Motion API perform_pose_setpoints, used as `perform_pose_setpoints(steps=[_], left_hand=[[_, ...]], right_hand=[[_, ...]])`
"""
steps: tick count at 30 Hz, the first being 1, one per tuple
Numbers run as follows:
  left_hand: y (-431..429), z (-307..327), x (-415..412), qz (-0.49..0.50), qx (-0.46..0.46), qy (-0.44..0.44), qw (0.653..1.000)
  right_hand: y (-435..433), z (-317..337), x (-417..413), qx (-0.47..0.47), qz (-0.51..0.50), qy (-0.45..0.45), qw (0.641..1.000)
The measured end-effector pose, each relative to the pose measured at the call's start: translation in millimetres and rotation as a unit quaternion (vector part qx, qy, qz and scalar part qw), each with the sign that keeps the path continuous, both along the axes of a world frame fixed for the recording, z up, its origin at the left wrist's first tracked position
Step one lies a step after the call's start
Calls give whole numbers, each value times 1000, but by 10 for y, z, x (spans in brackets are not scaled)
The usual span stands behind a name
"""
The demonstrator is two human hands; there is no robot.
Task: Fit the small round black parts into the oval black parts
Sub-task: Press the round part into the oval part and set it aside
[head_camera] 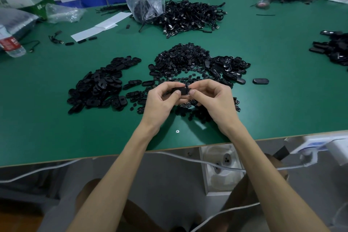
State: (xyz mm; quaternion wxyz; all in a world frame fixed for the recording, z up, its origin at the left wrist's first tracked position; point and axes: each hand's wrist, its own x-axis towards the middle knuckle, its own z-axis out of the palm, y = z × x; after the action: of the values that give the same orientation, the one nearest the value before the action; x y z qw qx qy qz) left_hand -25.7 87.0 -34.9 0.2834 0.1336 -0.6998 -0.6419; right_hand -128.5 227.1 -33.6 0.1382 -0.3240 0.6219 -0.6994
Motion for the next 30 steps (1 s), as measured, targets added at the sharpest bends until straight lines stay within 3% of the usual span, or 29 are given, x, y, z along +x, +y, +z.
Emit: perform_pose_setpoints(steps=[30], left_hand=[[4, 6, 0, -24, 29, 10, 999]], right_hand=[[-28, -16, 19, 69, -59, 50, 995]])
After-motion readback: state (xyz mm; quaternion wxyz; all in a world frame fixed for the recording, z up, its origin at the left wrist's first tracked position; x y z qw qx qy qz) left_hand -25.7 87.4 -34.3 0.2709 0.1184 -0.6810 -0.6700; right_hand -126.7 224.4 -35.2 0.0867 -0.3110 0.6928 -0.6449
